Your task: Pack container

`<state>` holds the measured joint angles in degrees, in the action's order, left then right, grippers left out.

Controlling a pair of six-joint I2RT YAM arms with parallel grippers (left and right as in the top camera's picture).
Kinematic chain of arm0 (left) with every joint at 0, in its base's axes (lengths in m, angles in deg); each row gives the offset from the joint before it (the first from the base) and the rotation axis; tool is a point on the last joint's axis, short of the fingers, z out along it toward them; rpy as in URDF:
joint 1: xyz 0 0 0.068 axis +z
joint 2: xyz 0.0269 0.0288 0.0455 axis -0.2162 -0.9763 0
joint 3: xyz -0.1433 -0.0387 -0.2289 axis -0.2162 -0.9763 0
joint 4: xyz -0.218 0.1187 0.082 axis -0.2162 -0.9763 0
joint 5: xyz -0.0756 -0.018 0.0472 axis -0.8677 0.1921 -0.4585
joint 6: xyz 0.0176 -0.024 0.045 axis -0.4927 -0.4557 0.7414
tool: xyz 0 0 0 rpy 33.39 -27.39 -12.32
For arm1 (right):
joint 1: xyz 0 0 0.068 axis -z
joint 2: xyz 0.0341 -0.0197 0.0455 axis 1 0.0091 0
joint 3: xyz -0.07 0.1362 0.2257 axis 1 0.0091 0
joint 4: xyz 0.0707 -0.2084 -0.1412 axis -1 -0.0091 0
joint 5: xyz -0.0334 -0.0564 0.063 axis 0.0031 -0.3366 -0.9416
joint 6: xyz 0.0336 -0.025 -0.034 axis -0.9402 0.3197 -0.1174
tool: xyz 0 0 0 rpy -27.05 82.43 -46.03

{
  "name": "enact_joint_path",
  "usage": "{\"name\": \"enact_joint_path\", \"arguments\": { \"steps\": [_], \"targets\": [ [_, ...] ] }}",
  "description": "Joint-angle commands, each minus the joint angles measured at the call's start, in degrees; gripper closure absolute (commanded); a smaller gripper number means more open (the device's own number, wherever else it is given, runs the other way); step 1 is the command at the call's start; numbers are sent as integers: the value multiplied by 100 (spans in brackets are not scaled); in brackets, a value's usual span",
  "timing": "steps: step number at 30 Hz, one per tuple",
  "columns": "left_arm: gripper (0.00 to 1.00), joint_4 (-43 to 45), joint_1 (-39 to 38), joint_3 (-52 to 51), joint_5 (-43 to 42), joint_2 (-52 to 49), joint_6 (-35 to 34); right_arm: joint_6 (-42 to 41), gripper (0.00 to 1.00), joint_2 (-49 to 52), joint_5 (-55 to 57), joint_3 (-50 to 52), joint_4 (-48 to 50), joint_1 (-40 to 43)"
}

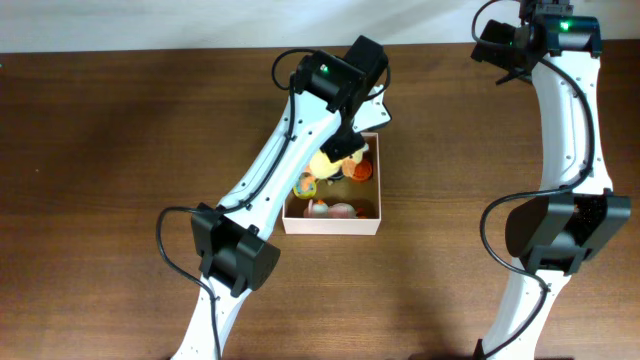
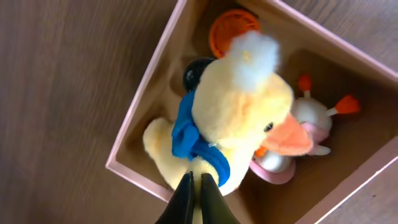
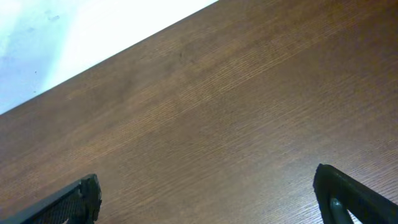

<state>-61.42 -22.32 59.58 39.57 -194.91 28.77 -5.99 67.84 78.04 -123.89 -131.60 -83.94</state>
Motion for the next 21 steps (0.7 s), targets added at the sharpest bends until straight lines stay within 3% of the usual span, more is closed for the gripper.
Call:
{"name": "enact_joint_path", "arguments": {
  "steps": [1, 21],
  "targets": [
    [98, -11, 35, 46, -190, 55, 74, -66, 1, 46, -11, -4, 4, -26],
    [98, 745, 94, -1412, -374, 50, 603, -66, 1, 46, -11, -4, 4, -26]
  ]
}}
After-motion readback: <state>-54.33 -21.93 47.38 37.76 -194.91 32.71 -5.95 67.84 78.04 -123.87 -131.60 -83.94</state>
